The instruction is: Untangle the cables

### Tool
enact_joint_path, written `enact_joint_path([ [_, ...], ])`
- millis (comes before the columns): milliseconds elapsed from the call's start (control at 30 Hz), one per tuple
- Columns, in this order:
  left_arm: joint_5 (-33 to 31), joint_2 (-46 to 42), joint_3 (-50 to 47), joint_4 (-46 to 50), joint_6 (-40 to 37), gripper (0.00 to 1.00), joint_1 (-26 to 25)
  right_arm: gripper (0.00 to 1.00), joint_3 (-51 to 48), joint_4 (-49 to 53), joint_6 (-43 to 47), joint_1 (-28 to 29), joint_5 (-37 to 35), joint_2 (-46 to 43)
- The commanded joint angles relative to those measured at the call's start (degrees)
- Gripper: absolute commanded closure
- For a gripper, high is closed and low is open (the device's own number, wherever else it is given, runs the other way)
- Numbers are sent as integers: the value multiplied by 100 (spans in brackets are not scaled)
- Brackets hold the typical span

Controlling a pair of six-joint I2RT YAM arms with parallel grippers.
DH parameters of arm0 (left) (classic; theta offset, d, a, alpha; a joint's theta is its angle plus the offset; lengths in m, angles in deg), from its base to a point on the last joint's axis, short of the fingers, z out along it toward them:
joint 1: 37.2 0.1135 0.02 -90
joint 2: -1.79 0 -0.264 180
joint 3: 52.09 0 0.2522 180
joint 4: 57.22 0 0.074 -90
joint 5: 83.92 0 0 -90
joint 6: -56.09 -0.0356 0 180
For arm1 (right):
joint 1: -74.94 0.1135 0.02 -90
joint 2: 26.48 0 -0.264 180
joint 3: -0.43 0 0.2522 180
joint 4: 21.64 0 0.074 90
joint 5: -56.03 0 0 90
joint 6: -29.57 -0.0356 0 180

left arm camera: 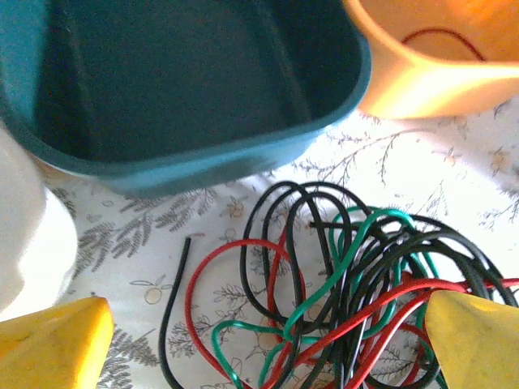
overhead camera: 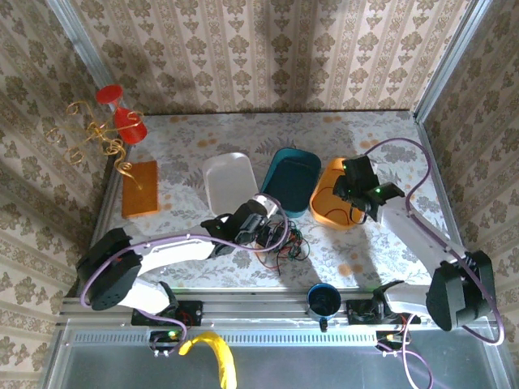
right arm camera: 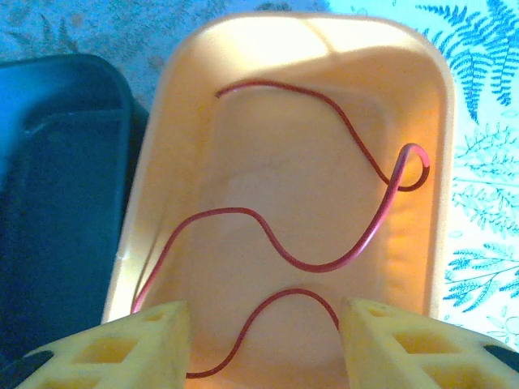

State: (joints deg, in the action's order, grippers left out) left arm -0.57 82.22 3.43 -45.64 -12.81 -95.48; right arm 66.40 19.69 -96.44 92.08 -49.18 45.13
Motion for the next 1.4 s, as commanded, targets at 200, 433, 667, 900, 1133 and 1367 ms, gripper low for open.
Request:
enact_joint_path([
  [200, 55, -637, -203, 285, 19, 0, 352, 48, -21, 153, 636, 25, 777, -312],
  [433, -30, -835, -396, 398, 133, 0, 359, 49, -105, 117, 926, 96, 1915, -147],
  [667, 32, -752, -357, 288, 203, 0, 350, 51, -295, 52, 907, 158, 2212, -325],
  [900, 70, -694, -410, 304, 366, 0, 418, 52, -307, -36, 1382, 1153, 2864, -615],
  [1133, 22, -872, -631, 515, 644, 1, 518, 54, -273, 57, 1697, 2347, 3041, -18],
  [1367, 372, -1098, -882, 1245, 649, 6, 512, 55, -412, -94, 1618, 2443, 3124, 325],
])
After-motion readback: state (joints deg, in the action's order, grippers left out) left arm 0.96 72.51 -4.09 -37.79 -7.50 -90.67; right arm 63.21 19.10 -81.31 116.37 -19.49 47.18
